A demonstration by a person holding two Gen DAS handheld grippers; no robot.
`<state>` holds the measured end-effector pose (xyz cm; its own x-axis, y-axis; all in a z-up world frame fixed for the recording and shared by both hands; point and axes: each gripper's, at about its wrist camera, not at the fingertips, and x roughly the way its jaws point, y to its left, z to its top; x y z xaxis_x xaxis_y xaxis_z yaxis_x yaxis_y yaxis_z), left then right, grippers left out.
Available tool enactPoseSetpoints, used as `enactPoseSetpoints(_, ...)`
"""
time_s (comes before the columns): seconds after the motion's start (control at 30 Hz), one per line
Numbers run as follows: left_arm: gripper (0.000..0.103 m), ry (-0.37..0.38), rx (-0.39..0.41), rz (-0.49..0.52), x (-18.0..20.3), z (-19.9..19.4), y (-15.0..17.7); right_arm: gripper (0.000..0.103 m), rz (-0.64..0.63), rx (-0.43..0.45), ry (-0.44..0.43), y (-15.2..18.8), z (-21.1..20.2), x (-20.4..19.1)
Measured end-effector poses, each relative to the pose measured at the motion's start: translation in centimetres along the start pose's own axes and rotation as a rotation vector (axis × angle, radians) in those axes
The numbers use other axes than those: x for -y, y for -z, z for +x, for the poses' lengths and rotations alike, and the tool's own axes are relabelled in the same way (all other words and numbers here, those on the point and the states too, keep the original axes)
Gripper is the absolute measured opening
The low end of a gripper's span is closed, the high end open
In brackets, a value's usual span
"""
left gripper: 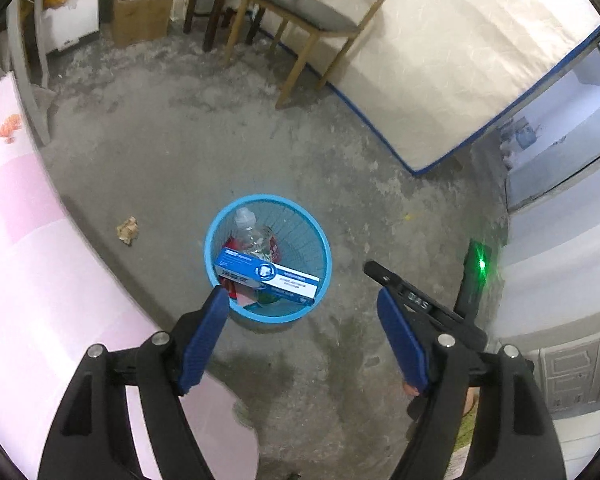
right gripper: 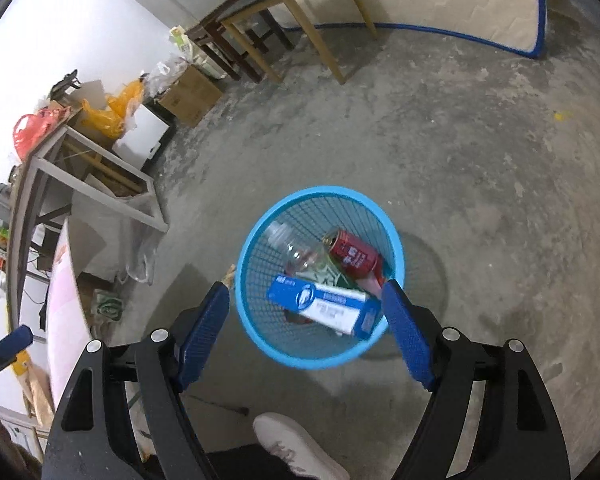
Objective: Collect trash
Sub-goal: 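Move both tools back to the table toward the medicine box and paper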
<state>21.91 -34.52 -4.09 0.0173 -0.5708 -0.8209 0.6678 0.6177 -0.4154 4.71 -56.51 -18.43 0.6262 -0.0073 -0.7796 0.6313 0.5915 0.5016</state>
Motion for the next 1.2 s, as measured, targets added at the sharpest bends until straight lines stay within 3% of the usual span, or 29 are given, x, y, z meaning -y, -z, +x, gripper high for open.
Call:
enactPoseSetpoints(0.13,0.078,0.017,0.076,-0.033,-2.2,-4.6,2.6,0.078,-0.02,0.014,-0.036,1.3,-2.4,-1.0)
enactPoseSetpoints(0.33,0.084,-0.033,0.201,-0.056,-6.8,-11.7,8.7,0.082,-0.088,0.018,-0.134,3.2,-5.2,-4.7)
enactPoseSetpoints(0.5,0.086,-0.146,0.319,-0.16,-13.2,-17.8,15.2,0.082,-0.239,-0.024,-0.229,4.3,-6.0,-12.0)
enactPoseSetpoints(0.63,0.086,-0.235,0.426,-0.317,-18.4,-22.0,20.3,0.082,-0.349,-0.068,-0.328,5.5,-5.6,-18.6)
enactPoseSetpoints(0.8,0.086,-0.293,0.549,-0.502,-24.4,-26.4,25.9,0.082,-0.494,-0.194,-0.499,8.7,-3.4,-28.1)
enactPoseSetpoints(0.97,0.086,-0.341,0.645,-0.551,-26.6,-29.3,27.7,0.083,-0.617,-0.331,-0.592,12.4,-0.9,-37.7)
enactPoseSetpoints(1.2,0.086,-0.418,0.689,-0.453,-27.1,-30.5,26.5,0.083,-0.599,-0.437,-0.66,12.7,2.3,-48.5)
